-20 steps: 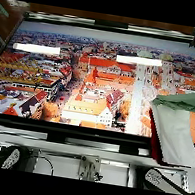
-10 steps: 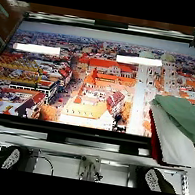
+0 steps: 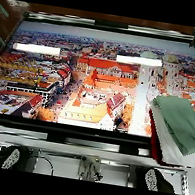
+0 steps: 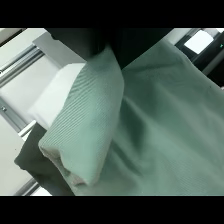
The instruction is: Fold the shirts.
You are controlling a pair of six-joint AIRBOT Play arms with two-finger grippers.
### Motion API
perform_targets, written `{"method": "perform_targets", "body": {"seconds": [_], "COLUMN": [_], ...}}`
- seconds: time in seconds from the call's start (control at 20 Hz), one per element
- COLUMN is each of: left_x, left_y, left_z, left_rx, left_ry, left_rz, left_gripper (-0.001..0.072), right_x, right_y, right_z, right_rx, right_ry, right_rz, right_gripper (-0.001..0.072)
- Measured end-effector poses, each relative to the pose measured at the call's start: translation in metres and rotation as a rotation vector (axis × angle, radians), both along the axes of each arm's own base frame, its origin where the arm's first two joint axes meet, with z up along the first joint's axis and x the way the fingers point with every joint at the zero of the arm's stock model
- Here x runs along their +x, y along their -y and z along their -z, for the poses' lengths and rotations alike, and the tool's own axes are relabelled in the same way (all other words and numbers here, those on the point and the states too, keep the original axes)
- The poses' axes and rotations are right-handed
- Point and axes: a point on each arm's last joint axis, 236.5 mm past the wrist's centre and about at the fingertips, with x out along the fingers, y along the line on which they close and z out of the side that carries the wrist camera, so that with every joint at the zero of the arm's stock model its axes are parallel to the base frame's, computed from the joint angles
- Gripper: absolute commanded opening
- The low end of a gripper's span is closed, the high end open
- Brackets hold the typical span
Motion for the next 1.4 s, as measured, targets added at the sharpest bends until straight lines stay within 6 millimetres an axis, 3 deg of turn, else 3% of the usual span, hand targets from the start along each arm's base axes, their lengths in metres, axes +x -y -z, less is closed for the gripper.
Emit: {"method": "perform_targets", "body": {"seconds": [0.1,0.15,0.2,0.25,0.45,0.6,0.75,0.9,1.0,1.1,1.2,1.3,1.4], "left_x": [0.000,0.000,0.000,0.000,0.000,0.003,0.009,0.021,0.030,0.032,0.027,0.022,0.017], "left_y": [0.000,0.000,0.000,0.000,0.000,0.000,0.005,0.016,0.031,0.049,0.067,0.073,0.070], "left_z": [0.000,0.000,0.000,0.000,0.000,0.007,0.026,0.064,0.100,0.141,0.184,0.214,0.231], "left_rx": [0.000,0.000,0.000,0.000,0.000,-0.005,0.000,0.064,0.124,0.208,0.309,0.389,0.446], "left_ry": [0.000,0.000,0.000,0.000,-0.001,-0.018,-0.065,-0.169,-0.279,-0.405,-0.539,-0.640,-0.712], "left_rz": [0.000,0.000,0.000,0.000,0.000,0.002,0.033,0.086,0.125,0.186,0.240,0.240,0.220], "left_gripper": [0.0030,0.0030,0.0030,0.0030,0.0030,0.0029,0.0027,0.0027,0.0028,0.0071,0.0559,0.0563,0.0544], "right_x": [-0.007,-0.011,-0.017,-0.024,-0.033,-0.025,0.016,0.087,0.133,0.173,0.202,0.214,0.215], "right_y": [-0.001,-0.002,-0.005,-0.007,0.003,0.020,0.043,0.041,0.011,-0.036,-0.093,-0.150,-0.195], "right_z": [0.011,0.017,0.023,0.027,0.030,0.010,-0.037,-0.107,-0.137,-0.139,-0.114,-0.075,-0.037], "right_rx": [0.009,0.015,0.030,0.042,0.000,-0.078,-0.219,-0.364,-0.381,-0.327,-0.232,-0.125,-0.037], "right_ry": [-0.037,-0.057,-0.085,-0.119,-0.158,-0.113,0.087,0.404,0.569,0.631,0.597,0.494,0.379], "right_rz": [0.019,0.029,0.038,0.045,0.042,0.008,-0.060,-0.191,-0.311,-0.450,-0.602,-0.727,-0.819], "right_gripper": [0.0082,0.0228,0.0623,0.0687,0.0686,0.0686,0.0686,0.0686,0.0685,0.0686,0.0686,0.0686,0.0686]}}
